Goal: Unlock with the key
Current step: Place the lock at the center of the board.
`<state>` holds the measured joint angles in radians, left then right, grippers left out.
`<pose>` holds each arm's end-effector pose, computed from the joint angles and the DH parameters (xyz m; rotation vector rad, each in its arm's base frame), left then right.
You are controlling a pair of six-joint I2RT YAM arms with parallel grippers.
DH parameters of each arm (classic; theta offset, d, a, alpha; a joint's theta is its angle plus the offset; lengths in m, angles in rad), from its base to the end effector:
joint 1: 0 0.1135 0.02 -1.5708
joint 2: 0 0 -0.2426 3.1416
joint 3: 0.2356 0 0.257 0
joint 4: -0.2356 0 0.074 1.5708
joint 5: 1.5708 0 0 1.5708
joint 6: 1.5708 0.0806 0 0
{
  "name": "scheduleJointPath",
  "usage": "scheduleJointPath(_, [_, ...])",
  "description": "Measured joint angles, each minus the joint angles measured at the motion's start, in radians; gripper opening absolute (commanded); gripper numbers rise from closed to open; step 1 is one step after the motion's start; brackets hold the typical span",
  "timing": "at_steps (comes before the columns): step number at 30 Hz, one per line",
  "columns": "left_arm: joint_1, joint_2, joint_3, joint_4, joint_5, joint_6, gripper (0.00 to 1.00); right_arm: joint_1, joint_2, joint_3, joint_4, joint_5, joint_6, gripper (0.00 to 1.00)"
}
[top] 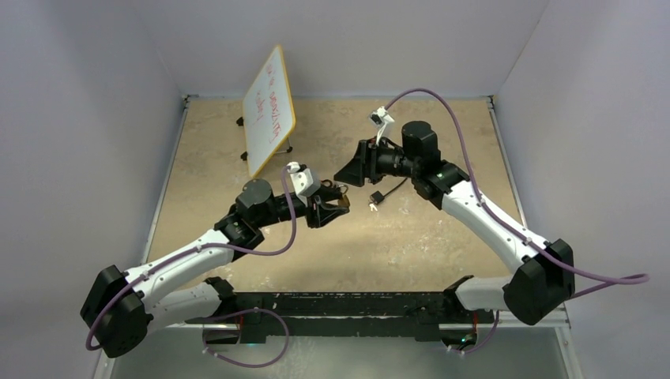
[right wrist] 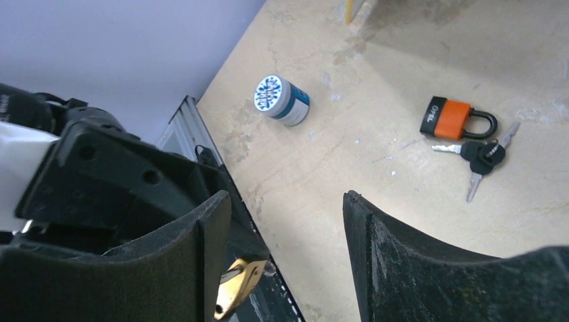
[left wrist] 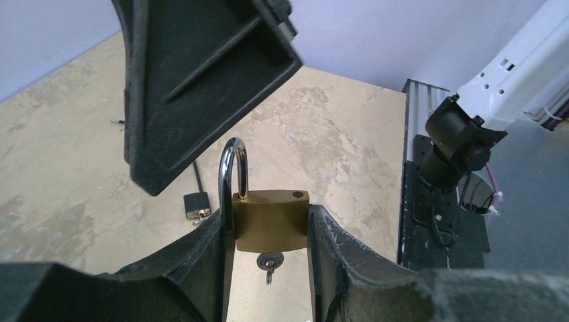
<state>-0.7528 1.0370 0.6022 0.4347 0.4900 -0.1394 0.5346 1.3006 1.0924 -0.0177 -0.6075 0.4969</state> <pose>0.1883 -0.2284 0.2715 0.8792 1.4286 -1.0691 0.2767 0.2173 0.3229 -0.5064 1.8777 1.2555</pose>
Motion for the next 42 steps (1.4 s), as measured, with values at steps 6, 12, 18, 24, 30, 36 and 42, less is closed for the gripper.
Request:
scheduleJointPath(6, [0.000,0.000,0.000,-0.020,-0.010,-0.007,0.01,0.000,0.015,0.002,-0.056,0.060,0.018,0.64])
scheduleJointPath(12, [0.000,0.017,-0.005,-0.136,-0.116,-0.108,0.03,0.001,0.024,0.002,-0.144,0.223,0.135,0.61])
scheduleJointPath(18, [-0.002,0.088,-0.027,-0.315,-0.264,-0.299,0.01,0.000,0.095,-0.012,-0.209,0.364,0.205,0.59])
scheduleJointPath(24, [-0.018,0.289,-0.017,-0.453,-0.375,-0.464,0.01,0.000,0.120,-0.083,-0.229,0.415,0.233,0.57])
scheduleJointPath(30, [-0.090,0.496,0.132,-0.535,-0.465,-0.572,0.16,0.000,0.122,-0.131,-0.229,0.415,0.253,0.57])
scheduleJointPath(36, [-0.112,0.537,0.175,-0.585,-0.518,-0.614,0.46,0.000,0.127,-0.156,-0.232,0.418,0.262,0.57])
scheduleJointPath(42, [-0.112,0.529,0.180,-0.607,-0.552,-0.624,0.61,0.000,0.141,-0.156,-0.231,0.434,0.261,0.58])
